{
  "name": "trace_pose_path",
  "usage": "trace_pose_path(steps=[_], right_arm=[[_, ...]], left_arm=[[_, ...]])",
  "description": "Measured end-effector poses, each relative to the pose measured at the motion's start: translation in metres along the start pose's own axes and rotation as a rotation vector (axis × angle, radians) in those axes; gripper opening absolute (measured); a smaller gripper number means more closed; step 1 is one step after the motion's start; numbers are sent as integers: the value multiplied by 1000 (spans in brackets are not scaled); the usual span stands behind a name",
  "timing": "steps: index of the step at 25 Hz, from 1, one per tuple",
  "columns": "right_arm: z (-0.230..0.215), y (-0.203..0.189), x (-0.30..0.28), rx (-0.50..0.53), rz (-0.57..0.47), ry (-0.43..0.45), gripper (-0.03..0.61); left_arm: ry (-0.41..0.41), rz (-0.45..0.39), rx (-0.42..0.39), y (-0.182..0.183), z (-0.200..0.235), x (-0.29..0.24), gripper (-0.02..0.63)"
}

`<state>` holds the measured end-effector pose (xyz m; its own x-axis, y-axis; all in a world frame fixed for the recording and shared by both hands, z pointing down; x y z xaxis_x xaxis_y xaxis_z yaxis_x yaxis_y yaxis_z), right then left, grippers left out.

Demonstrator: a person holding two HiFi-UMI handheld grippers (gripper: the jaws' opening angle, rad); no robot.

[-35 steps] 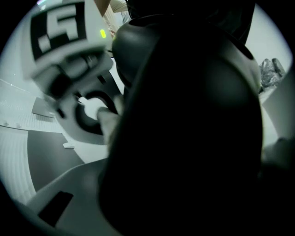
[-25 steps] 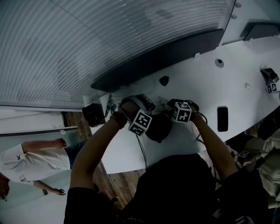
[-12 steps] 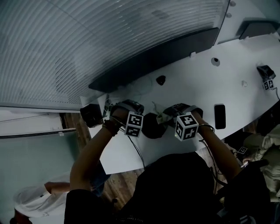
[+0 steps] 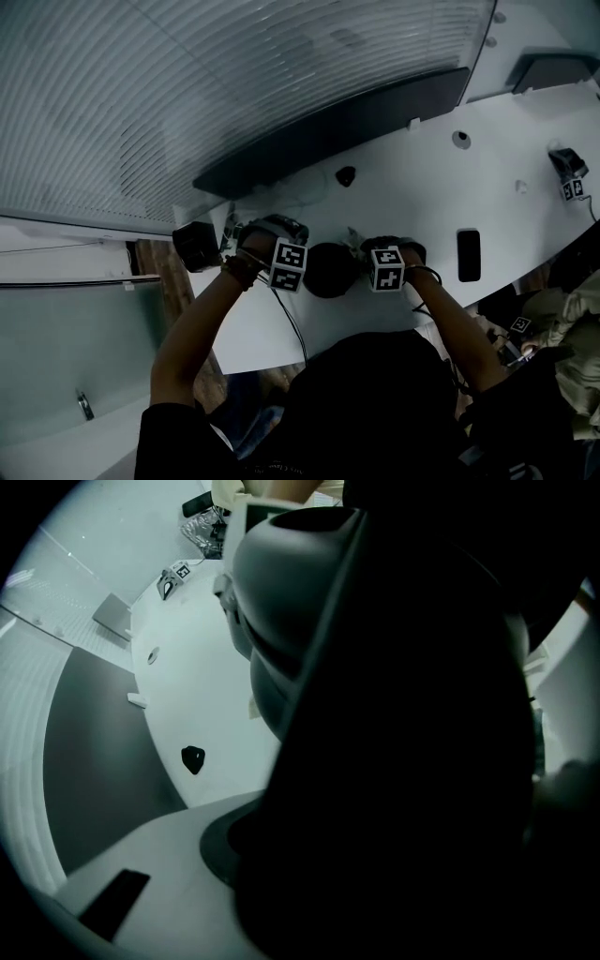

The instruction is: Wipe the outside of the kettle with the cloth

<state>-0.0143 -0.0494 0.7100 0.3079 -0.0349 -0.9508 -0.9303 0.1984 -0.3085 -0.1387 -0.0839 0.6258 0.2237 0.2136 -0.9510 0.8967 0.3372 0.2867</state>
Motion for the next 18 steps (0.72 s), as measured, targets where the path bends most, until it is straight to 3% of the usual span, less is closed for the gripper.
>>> trace_pose_path(steps=[4,8,12,15,18], right_arm=[[-4,-4,-2,-69,-26,28,97],[-13,0,70,-159,-151,-96,97],[4,35,122,-17,-188,-190,97],[11,44,111,72,-123,-231,98],[9,34,93,84,-64,-204,97]], left_arm=[[-9,-12,36,2,-1,5,127],[-44,5,108,-4,-14,3,127],[-95,29,218,-14,-29,5,126],[-125,27,261,-9,-36,7,126],[-130,40,266,-12,-38,3,126]])
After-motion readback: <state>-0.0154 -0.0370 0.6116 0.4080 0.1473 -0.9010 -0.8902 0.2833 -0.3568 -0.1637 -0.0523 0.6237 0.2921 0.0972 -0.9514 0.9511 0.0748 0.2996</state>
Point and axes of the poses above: the fingertips, and each gripper's own axes: x backward along the fingers, z to its left, y out of its top, the point moved 1 cm from there along x, backward along the fingers, and after that the axes turned 11 degrees about z, right-handed, at the moved point
